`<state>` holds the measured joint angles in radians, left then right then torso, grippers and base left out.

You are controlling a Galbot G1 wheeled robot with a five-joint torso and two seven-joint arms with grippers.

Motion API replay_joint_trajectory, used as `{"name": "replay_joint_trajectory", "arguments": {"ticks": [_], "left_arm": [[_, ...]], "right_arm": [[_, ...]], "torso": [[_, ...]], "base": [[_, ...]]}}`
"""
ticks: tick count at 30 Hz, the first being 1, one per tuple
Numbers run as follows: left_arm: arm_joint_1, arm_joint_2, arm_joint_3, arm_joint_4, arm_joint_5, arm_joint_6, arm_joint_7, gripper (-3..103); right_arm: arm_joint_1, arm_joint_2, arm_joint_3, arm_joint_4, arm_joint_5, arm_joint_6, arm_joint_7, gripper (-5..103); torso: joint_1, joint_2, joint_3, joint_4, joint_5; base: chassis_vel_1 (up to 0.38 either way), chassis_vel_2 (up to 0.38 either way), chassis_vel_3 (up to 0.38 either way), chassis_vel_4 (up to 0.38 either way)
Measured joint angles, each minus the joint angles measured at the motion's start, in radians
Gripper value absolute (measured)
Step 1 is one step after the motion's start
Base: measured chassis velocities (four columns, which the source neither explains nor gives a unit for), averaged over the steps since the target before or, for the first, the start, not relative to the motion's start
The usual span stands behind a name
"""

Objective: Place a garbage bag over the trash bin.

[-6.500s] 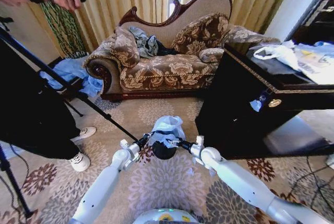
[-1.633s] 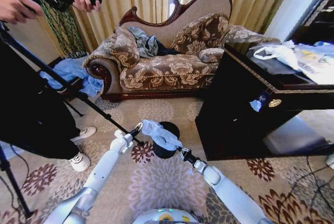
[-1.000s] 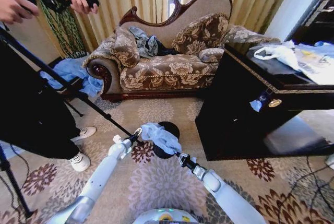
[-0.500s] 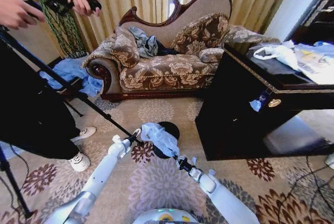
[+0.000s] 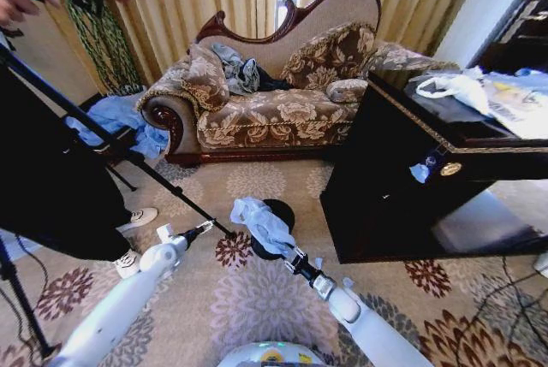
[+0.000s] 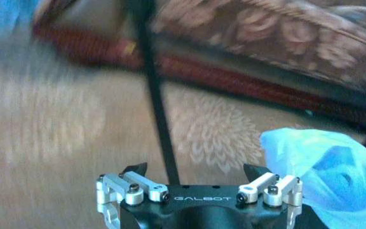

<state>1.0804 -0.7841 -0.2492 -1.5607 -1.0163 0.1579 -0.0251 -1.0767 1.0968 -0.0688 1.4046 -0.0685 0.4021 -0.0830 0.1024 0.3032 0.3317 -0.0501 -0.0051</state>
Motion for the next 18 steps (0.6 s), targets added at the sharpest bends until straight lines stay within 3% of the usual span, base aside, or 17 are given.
{"name": "replay_joint_trajectory", "arguments": {"ticks": [1,4,8,10,13,18], "left_arm": [[0.000,0.000,0.000,0.000,0.000,0.000,0.000,100],[0.003,0.056,0.010,-0.086,0.175,-0.054,0.017,100],[-0.003,0.075,0.018,-0.114,0.215,-0.060,0.021,100],[-0.022,0.114,0.044,-0.169,0.282,-0.062,0.031,100],[-0.051,0.158,0.076,-0.204,0.331,-0.061,0.049,100],[-0.097,0.226,0.142,-0.235,0.376,-0.060,0.076,100]], "right_arm": [[0.000,0.000,0.000,0.000,0.000,0.000,0.000,54],[-0.031,-0.003,0.031,0.045,0.008,0.005,0.005,71],[-0.038,-0.003,0.041,0.055,0.009,0.010,0.005,82],[-0.052,0.001,0.060,0.075,0.012,0.028,0.002,92],[-0.073,0.001,0.079,0.105,0.025,0.046,-0.014,99],[-0.106,-0.003,0.108,0.142,0.038,0.068,-0.030,100]], "torso": [[0.000,0.000,0.000,0.0000,0.0000],[0.000,0.000,0.000,-0.0005,0.0002],[0.000,0.000,0.000,-0.0005,0.0002],[0.000,0.000,0.000,-0.0004,0.0001],[0.000,0.000,0.000,-0.0003,0.0001],[0.000,0.000,0.000,-0.0003,0.0003]], "base": [[0.000,0.000,0.000,0.000],[0.000,0.000,0.000,0.000],[0.000,0.000,0.000,0.000],[0.000,0.000,0.000,0.000],[0.000,0.000,0.000,0.000],[0.000,0.000,0.000,0.000]]}}
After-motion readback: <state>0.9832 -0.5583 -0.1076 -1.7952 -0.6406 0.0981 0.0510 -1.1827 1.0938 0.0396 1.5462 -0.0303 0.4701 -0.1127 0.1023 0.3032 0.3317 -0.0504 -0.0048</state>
